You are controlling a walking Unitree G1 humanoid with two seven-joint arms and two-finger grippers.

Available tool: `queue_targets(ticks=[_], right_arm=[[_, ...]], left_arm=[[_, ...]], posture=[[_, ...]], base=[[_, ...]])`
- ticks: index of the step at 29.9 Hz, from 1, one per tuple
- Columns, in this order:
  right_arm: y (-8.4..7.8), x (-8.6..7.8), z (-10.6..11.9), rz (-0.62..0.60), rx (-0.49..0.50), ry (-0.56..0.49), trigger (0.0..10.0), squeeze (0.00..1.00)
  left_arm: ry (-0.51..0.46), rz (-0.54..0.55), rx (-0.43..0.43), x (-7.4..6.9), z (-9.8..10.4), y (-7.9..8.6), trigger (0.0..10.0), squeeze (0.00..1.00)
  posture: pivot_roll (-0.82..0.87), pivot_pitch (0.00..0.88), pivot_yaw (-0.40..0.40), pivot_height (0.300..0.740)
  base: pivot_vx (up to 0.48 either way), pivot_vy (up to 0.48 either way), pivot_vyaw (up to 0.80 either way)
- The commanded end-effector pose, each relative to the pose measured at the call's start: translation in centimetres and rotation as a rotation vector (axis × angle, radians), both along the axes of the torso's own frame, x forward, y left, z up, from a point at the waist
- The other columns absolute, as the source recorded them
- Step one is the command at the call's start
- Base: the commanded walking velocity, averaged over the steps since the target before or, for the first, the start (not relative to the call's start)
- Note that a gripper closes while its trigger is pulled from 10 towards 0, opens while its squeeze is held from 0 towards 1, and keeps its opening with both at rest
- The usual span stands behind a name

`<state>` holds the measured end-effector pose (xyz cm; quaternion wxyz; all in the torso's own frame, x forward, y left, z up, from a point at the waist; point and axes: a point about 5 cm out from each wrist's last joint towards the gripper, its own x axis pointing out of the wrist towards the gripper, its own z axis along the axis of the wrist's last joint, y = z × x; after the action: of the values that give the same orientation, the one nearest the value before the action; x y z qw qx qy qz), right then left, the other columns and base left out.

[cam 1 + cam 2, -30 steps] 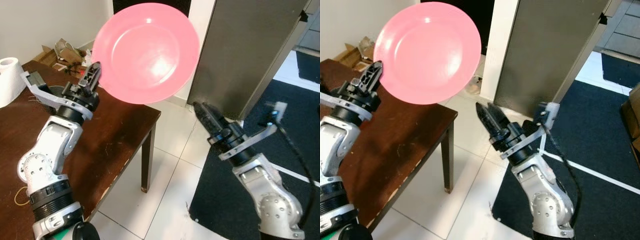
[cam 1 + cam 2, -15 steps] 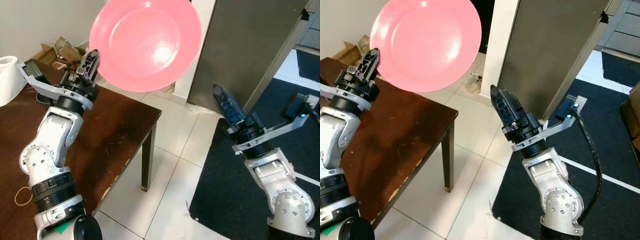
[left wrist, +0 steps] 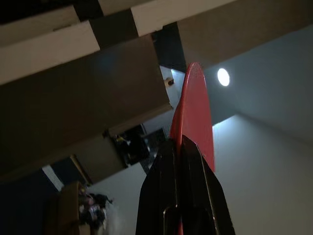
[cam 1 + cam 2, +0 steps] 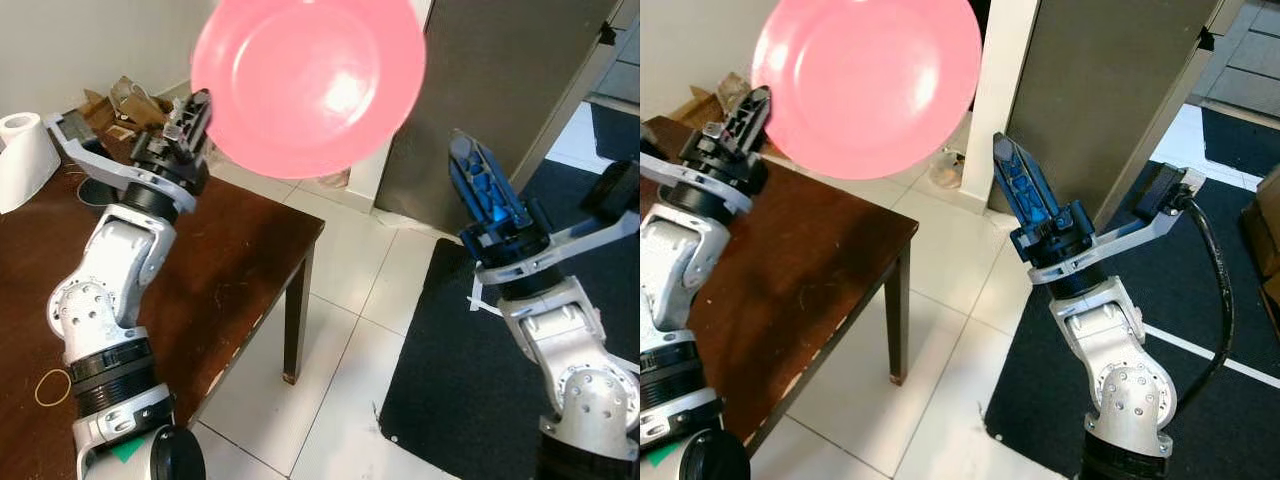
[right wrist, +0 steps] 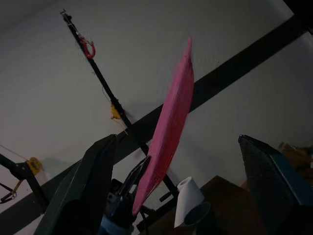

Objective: Setting the table

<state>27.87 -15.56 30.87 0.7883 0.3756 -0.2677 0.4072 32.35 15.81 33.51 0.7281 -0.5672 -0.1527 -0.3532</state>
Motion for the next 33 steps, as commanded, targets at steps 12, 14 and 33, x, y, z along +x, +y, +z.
queue_targets(ticks=[12, 14, 33], right_arm=[[-0.3, 0.9, -1.1, 0.014, 0.073, 0.092, 10.0, 0.0], [-0.3, 0.9, -1.2, 0.015, 0.078, 0.097, 10.0, 0.0], [-1.1, 1.6, -2.3, -0.01, 0.12, 0.167, 0.0, 0.0]], left_arm=[[-0.027, -0.154, 0.092, -1.5, -1.1, -2.7, 10.0, 0.0], [-0.039, -0.166, 0.116, -1.7, -1.2, -3.0, 10.0, 0.0], [-0.123, -0.184, 0.285, -2.9, -1.8, -3.9, 10.0, 0.0]], posture=[[0.04, 0.15, 0.086, 0.74], [0.04, 0.15, 0.086, 0.74], [0.04, 0.147, 0.088, 0.74]], base=[[0.0, 0.0, 0.0], [0.0, 0.0, 0.0], [0.0, 0.0, 0.0]])
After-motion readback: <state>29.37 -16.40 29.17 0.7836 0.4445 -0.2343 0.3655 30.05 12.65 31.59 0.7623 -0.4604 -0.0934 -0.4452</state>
